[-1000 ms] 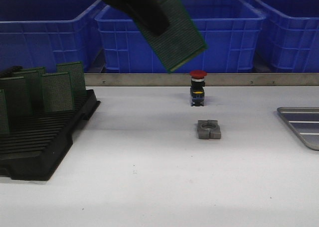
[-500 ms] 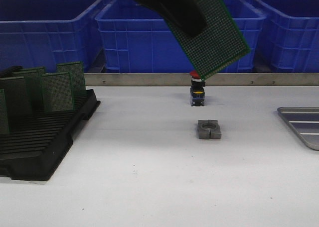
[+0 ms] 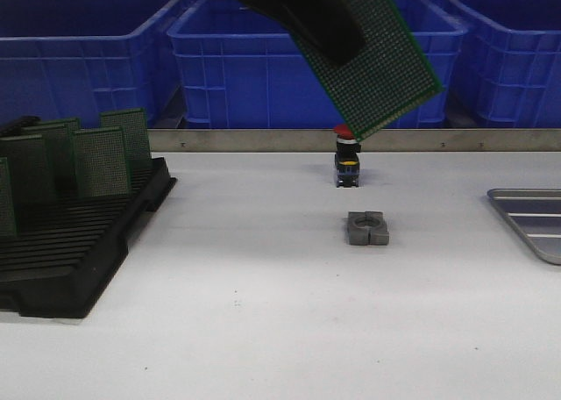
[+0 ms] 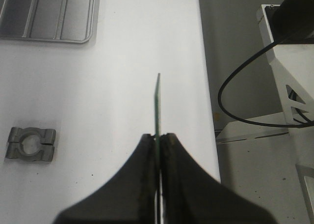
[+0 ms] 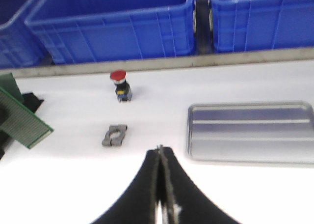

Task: Place circuit board on tray
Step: 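Move the right gripper up toward the board held by the left gripper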

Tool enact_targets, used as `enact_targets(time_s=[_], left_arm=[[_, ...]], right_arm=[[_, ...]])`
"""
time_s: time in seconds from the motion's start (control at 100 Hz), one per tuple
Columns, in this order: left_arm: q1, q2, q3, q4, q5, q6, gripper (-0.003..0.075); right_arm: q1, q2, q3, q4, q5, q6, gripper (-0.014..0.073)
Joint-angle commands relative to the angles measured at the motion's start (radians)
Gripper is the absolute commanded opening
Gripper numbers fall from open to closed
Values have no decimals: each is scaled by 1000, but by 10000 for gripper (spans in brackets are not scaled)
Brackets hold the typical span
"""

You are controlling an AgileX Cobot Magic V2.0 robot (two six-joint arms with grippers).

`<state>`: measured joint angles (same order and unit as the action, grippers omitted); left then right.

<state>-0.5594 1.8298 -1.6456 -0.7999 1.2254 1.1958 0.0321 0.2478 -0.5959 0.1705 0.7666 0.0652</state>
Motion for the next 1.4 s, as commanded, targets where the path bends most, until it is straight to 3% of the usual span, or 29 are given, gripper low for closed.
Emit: enact_targets(time_s=[0.0,0.23,0.3,0.47,0.54,0.8,1.01,1.27,1.39], left_arm=[[-8,-50,-35,-67,43,-9,-18],[-8,-50,-35,-67,43,-9,-18],[-8,-50,-35,-67,43,-9,-18],[-8,-50,-35,-73,43,-9,-18],[-8,-50,-35,-73,43,-9,-18],[-8,-50,-35,-81,49,-9,-18],[-8,-50,-35,-90,49,-9,-18],[-8,-50,-35,-98,49,-9,-18],[-8,-50,-35,-98,49,-9,-18]], right_arm=[[2,101,-85,29,19,2,-69],[2,240,-114,60,-10,1,-43],[2,266,-114,60,-14,0,41],[2,302,-114,65,-36,1,356],[2,307,-114,83,-45,1,438],[2,308,-114,115,-50,-65,466],[2,397,-142,284,8,-406,466],[2,646,-215,587,122,-1010,466],[2,742,-254,677,125,-1189,466]])
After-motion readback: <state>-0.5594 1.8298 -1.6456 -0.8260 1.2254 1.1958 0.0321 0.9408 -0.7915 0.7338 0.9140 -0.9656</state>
